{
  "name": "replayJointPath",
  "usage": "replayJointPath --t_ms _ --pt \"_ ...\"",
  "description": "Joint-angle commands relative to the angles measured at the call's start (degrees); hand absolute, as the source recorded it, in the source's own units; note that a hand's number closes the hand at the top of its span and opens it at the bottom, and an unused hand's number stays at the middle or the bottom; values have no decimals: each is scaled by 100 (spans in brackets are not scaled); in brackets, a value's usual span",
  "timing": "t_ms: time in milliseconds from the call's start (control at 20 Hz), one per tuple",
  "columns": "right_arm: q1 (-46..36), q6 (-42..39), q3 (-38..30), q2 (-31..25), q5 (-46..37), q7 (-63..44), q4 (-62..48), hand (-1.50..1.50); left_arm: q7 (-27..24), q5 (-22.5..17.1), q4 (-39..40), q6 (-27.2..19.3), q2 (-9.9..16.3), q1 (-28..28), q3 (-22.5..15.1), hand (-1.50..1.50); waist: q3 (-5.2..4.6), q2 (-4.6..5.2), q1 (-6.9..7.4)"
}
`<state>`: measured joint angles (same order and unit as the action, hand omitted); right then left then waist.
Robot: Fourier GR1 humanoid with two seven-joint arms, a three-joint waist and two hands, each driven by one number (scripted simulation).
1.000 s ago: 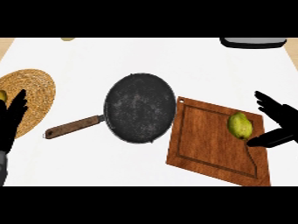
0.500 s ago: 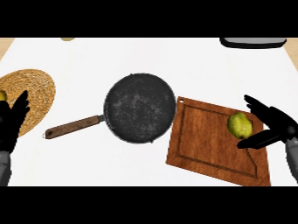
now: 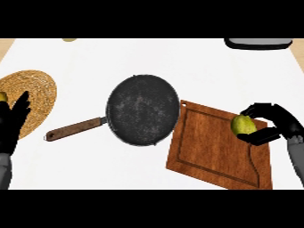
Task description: Pick the pear from the cutting board and place it in the pan
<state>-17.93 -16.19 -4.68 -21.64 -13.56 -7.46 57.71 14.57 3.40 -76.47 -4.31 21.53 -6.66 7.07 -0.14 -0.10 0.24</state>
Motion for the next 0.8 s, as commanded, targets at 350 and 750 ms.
replayJointPath --t_ms 350,750 --pt "1419 1905 1432 574 -2339 -2117 784 150 -7 65 116 -39 126 188 198 0 -109 -182 -393" --pt "1712 3230 2370 1209 -4168 -3617 2439 150 36 34 133 -58 96 280 239 0 -90 -265 -516"
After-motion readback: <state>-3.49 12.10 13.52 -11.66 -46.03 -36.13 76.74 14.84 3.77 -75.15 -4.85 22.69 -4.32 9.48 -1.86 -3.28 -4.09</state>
